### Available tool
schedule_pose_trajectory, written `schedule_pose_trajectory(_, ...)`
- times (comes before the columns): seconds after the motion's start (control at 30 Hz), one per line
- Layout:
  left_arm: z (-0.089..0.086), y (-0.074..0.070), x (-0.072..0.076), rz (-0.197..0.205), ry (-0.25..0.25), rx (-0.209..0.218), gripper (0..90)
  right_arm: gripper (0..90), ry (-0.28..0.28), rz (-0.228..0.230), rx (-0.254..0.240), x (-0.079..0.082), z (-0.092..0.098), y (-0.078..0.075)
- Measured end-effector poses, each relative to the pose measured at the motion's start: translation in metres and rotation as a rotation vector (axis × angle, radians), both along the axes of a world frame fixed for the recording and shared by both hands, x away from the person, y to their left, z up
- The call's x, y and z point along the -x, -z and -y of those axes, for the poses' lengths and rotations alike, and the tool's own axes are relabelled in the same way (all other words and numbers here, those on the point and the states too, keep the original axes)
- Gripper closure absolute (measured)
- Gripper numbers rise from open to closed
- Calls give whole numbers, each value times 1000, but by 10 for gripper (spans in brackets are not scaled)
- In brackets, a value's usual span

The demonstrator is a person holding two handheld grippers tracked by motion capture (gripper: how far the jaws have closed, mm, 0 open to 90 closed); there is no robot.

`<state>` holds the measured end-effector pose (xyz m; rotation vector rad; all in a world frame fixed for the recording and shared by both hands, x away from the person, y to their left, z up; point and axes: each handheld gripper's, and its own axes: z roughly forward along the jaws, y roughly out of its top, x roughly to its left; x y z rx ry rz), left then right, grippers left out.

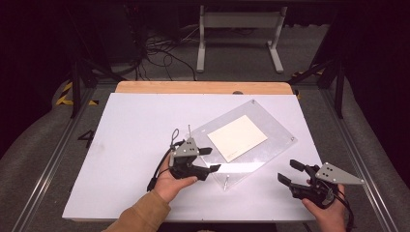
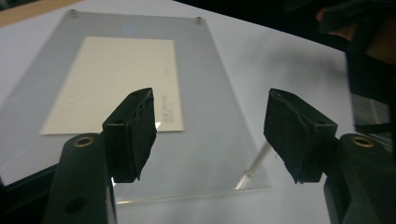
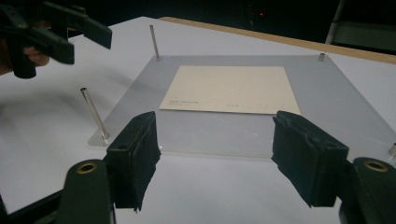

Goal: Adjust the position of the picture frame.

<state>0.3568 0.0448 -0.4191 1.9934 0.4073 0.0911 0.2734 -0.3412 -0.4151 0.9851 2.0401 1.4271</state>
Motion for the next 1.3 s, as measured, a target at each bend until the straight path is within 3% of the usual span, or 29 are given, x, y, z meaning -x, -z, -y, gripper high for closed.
schedule_pose_trajectory(0.03, 8, 5, 5, -1, 30, -16, 341, 311, -3, 0, 1, 0, 0, 0)
schedule_pose_trajectory(0.23, 30, 21, 13, -28, 103, -55, 353, 311, -1, -2, -1, 0, 0, 0)
schedule_pose_trajectory(0.4, 42, 30, 17, 0, 103, -103, 410, 311, -3, 1, -8, 0, 1, 0)
schedule_pose_trajectory(0.47, 45, 33, 17, 1, 99, -115, 471, 311, -6, -1, -8, -1, 1, 0)
schedule_pose_trajectory(0.57, 49, 36, 20, 5, 98, -153, 672, 312, -3, 2, -9, -1, 1, 0)
schedule_pose_trajectory(0.63, 48, 36, 21, 46, 64, -176, 811, 323, -5, 5, -13, 0, 1, 0)
schedule_pose_trajectory(0.77, 46, 34, 20, 49, 71, -169, 847, 334, -11, 4, -15, 0, 1, 0)
schedule_pose_trajectory(0.93, 31, 26, 16, 27, 41, -162, 848, 338, -12, 4, -16, 0, 1, -1)
schedule_pose_trajectory(1.17, -21, 19, 10, 6, -65, -159, 848, 339, -12, 7, -7, -3, -1, -1)
schedule_pose_trajectory(1.3, -39, 19, 9, 1, -104, -163, 848, 362, -17, 6, 1, -5, -4, -2)
